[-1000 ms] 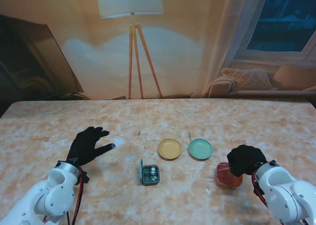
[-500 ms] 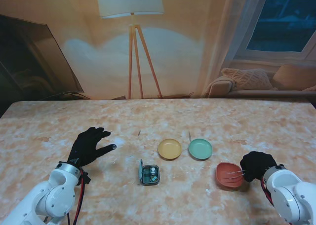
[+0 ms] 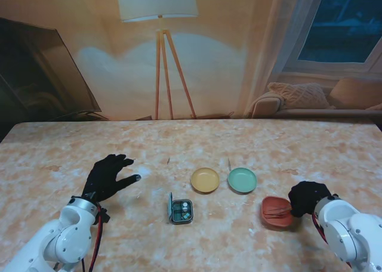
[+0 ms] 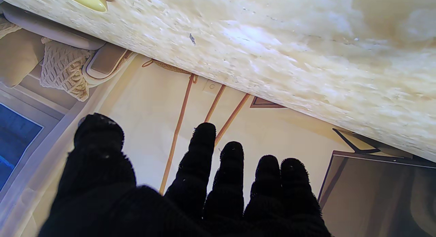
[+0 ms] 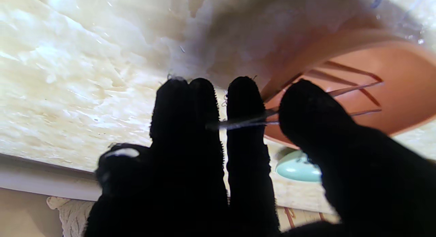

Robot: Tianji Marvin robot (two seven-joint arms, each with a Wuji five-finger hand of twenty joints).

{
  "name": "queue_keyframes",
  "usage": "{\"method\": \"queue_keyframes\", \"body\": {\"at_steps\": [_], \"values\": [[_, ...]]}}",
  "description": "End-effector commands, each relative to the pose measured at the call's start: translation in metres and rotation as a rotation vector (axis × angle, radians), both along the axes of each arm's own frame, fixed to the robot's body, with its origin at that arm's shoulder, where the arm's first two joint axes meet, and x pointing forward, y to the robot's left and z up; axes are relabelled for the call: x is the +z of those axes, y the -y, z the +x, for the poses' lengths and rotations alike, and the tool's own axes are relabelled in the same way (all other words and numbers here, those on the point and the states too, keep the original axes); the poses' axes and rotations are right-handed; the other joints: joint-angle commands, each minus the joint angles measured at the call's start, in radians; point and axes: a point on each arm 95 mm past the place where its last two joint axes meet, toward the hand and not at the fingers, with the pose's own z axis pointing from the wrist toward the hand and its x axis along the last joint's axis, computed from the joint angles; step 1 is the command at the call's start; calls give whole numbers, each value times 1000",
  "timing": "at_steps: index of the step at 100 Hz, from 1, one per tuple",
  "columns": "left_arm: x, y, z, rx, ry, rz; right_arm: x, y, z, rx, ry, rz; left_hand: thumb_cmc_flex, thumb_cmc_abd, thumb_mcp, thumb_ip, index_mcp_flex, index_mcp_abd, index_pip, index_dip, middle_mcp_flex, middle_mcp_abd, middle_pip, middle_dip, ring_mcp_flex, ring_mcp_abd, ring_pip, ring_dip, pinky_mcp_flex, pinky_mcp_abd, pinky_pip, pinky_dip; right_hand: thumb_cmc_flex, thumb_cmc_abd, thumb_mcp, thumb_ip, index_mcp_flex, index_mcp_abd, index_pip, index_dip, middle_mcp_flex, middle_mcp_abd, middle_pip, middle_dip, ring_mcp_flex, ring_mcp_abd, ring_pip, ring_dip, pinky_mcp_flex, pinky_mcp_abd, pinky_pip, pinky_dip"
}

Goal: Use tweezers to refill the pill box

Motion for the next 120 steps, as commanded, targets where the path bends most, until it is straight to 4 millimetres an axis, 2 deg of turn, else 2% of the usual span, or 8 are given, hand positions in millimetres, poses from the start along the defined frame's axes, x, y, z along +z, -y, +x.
{"method": "queue_keyframes", "body": {"at_steps": [1, 8, 14, 50, 66, 84, 102, 120], "values": [[-3, 2, -2, -6, -14, -7, -1, -3, -3, 15, -28, -15, 0, 16, -13, 16, 7, -2, -19, -8, -3, -4, 1, -3, 4, -6, -7, -10, -10, -37, 5, 16, -49, 39, -30, 40, -9, 1, -81, 56, -20, 70, -18, 3, -69, 107, -30, 35, -50, -127, -31, -6], [-4, 2, -3, -5, -14, -7, 1, -3, -3, 24, -46, -27, 0, 16, -14, 16, 6, -1, -18, -8, -4, -4, 1, -3, 3, -6, -6, -9, -10, -36, 7, 17, -100, 106, -62, 113, -26, 5, -243, 160, -85, 66, -53, -1, -148, 121, -117, 34, -142, -66, -126, -33], [-4, 2, -3, -5, -15, -8, 3, -4, -3, 36, -51, -43, 0, 16, -15, 16, 4, -1, -18, -8, -4, -4, 1, -3, 2, -6, -7, -9, -11, -36, 9, 17, -130, 138, -78, 165, -43, -3, -314, 237, -121, 59, -67, 0, -193, 121, -153, 35, -189, -40, -173, -49], [-4, 2, -3, 1, -13, -8, 19, -5, 1, 73, -26, -98, -3, 10, -16, 16, 0, -11, -15, -8, -7, -1, -1, -4, 1, -5, -7, -9, -12, -35, 8, 16, -188, 204, -190, 166, -164, 15, -435, 275, -277, 59, -141, -24, -394, 136, -332, 3, -424, 132, -450, -166], [-1, 2, -3, -2, -7, -1, 28, -5, 4, 88, 4, -111, -4, 1, -17, 15, 2, -12, -12, -6, -2, -3, 1, -3, 5, -4, -6, -9, -11, -34, 9, 16, -209, 245, -260, 170, -199, 80, -513, 242, -313, 48, -187, -47, -431, 107, -571, -96, -509, 196, -621, -253], [7, 2, -3, -12, 0, 19, 41, -13, 10, 114, 54, -93, -19, -34, -24, 15, 1, -14, -10, -5, 8, 1, 1, -4, 13, 1, -7, -10, -13, -27, 8, 16, -220, 304, -376, 174, -264, 132, -577, 197, -370, 33, -258, -92, -472, 65, -753, -179, -544, 196, -728, -307], [14, 4, -4, -50, 2, 50, 47, -28, 13, 147, 95, -34, -73, -106, -16, 17, -12, -8, -16, -3, 13, 17, -10, -2, 21, 25, -17, -15, -13, -1, 2, 13, -253, 380, -565, 197, -332, 168, -623, 174, -437, 37, -302, -128, -521, 53, -841, -221, -569, 201, -815, -350], [13, 11, -7, -100, -14, 88, 51, -44, 17, 172, 141, 53, -94, -145, -17, 10, -63, 7, -48, -12, -4, 34, -25, -2, 10, 53, -26, -19, -5, 36, -11, 6, -301, 381, -598, 200, -375, 186, -649, 164, -479, 47, -319, -139, -560, 52, -862, -231, -590, 194, -852, -365]]}}
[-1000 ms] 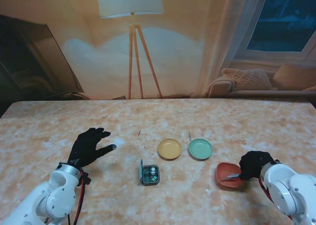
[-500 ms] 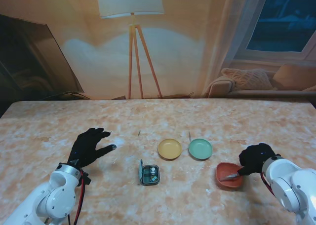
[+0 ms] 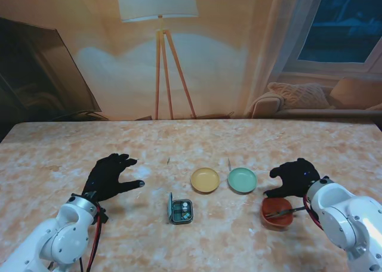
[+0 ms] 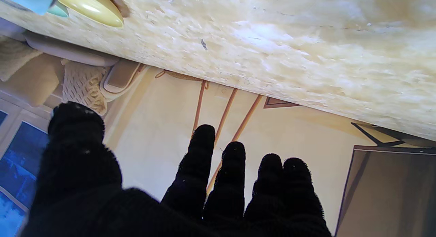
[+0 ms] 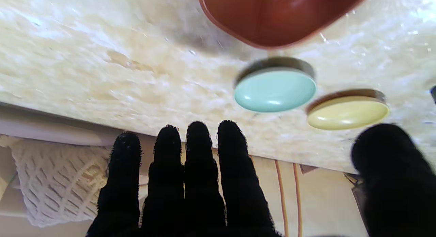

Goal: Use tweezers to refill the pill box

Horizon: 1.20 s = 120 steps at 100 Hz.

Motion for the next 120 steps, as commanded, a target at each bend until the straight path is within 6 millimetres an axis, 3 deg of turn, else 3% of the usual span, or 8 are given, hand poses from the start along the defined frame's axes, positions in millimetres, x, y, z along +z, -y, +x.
{"method": "queue_keyframes", "body": {"at_steps": [1, 51, 120], "values": [[-2, 6, -3, -28, -21, 13, 2, -10, -1, 23, 12, 0, -30, -31, -6, 10, -40, 11, -39, -13, -8, 10, -23, -2, -8, 23, -23, -19, -5, 6, -17, 5, -46, 15, -13, 33, -30, 31, -20, -14, -34, 16, -10, -37, -34, -15, -20, -27, -22, 11, -22, -23], [-28, 26, -10, -157, -161, 78, 6, -44, 2, 85, 112, 144, -42, -74, -5, -8, -205, 147, -153, -43, -137, 85, -35, 6, -83, 71, -19, -17, -10, 36, -58, -13, -130, -3, 40, 22, -140, 103, -90, -29, -139, 38, -32, -66, -146, -14, -48, -41, -65, -3, -130, -61], [-72, 50, -32, -263, -244, 113, -2, -65, 6, 111, 141, 276, -35, -72, -1, -9, -283, 214, -208, -73, -185, 124, -19, 4, -103, 102, -3, -11, -14, 57, -43, -4, -133, -16, 50, 13, -162, 135, -104, -20, -195, 79, -22, -86, -222, 16, -12, -24, -80, -3, -212, -71]]}}
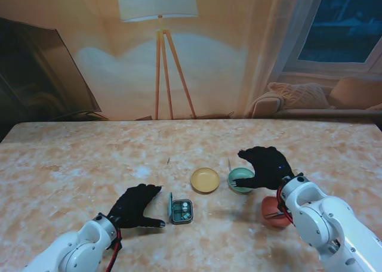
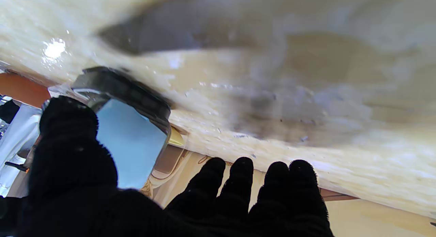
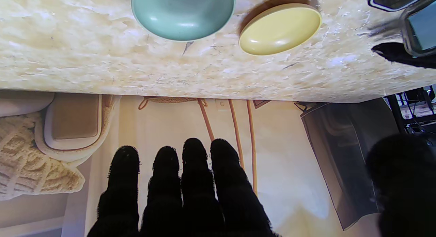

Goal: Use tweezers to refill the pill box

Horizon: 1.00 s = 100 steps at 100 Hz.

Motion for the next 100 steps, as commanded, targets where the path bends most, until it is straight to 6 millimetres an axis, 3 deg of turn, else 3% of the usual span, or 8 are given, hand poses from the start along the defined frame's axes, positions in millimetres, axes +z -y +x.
{"method": "queue_keyframes", "body": {"at_steps": [1, 52, 82, 100], "values": [[-9, 4, -3, -9, -28, 0, -4, -5, -4, 13, -15, 7, -23, -20, -1, -9, -37, 35, -31, -16, -39, 20, 4, 3, -30, 34, 3, -10, -13, 1, 5, -3, -29, -19, 11, 13, -19, 23, -16, -1, -22, 27, -1, -40, -22, 4, 7, -1, -9, -3, -21, -14], [-22, 26, 5, -62, -36, -5, -1, 0, -6, 9, 3, 11, -17, -15, -1, -8, -63, 68, -38, -44, -54, 55, -5, -12, -32, 57, 5, -10, -20, 21, 18, 3, -3, -32, 11, 16, -9, 44, -11, 5, -17, 39, 6, -44, -24, 15, 19, 4, 0, 6, -41, -4], [-34, 31, 5, -90, -58, 9, 1, 0, -7, 17, 25, 18, -7, -18, 1, -7, -59, 67, -33, -55, -49, 51, -1, -17, -29, 59, 12, -6, -14, 22, 27, 7, 12, -32, 7, 19, -1, 44, -5, 8, -6, 41, 14, -42, -15, 20, 30, 9, 11, 7, -41, 4], [-38, 32, 5, -104, -72, 25, 4, -2, -7, 26, 49, 20, -2, -23, 1, -7, -17, 48, -14, -43, -32, 38, 26, -4, -24, 56, 31, 4, -7, 18, 41, 13, 19, -31, 6, 21, 11, 39, 4, 13, 3, 38, 20, -39, -6, 18, 35, 10, 16, 5, -37, 10]]}}
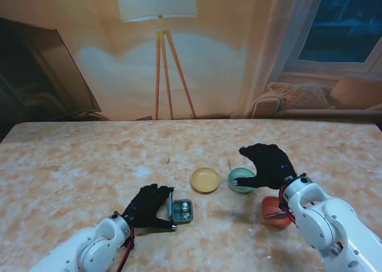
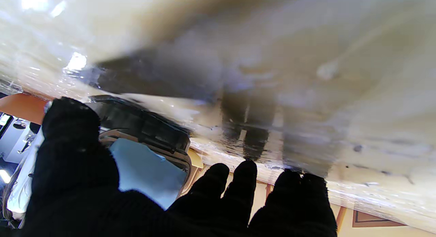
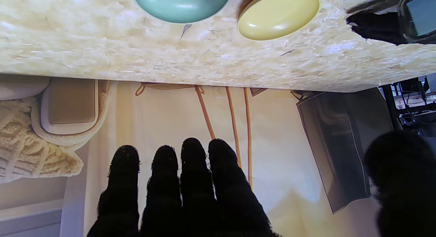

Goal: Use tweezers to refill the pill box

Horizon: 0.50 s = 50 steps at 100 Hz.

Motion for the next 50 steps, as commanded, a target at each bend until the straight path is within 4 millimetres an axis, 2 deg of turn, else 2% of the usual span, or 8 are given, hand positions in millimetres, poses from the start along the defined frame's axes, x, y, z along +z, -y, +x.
{"method": "queue_keyframes", "body": {"at_steps": [1, 30, 50], "values": [[-16, 2, -10, -20, -64, 25, -2, -5, -3, 12, -6, 0, -1, -25, 1, -7, 9, 5, 3, 2, -7, -1, 20, 2, 29, -39, 47, 9, 88, -70, 100, 27, 3, -16, 2, 22, 12, 15, 3, 13, 4, 22, 7, -6, -2, 5, 8, 11, 4, 5, -11, 10], [-23, 3, -13, -39, -73, 44, 0, -13, 1, 17, 32, 31, 33, -42, 12, -2, 85, -48, 58, 65, 45, -28, 40, 19, 48, -48, 74, 23, 101, -80, 135, 44, 47, -15, -8, 28, 92, -28, 62, 44, 74, 6, 61, 33, 63, 7, 44, 28, 40, -2, 54, 36], [-28, 4, -15, -41, -69, 46, 4, -29, -2, 34, 50, 87, 57, -38, 23, 5, 120, -81, 90, 109, 74, -46, 51, 28, 67, -59, 85, 29, 111, -91, 155, 53, 78, -3, -29, 36, 170, -62, 116, 77, 157, 1, 107, 76, 144, 17, 98, 57, 71, -10, 190, 69]]}}
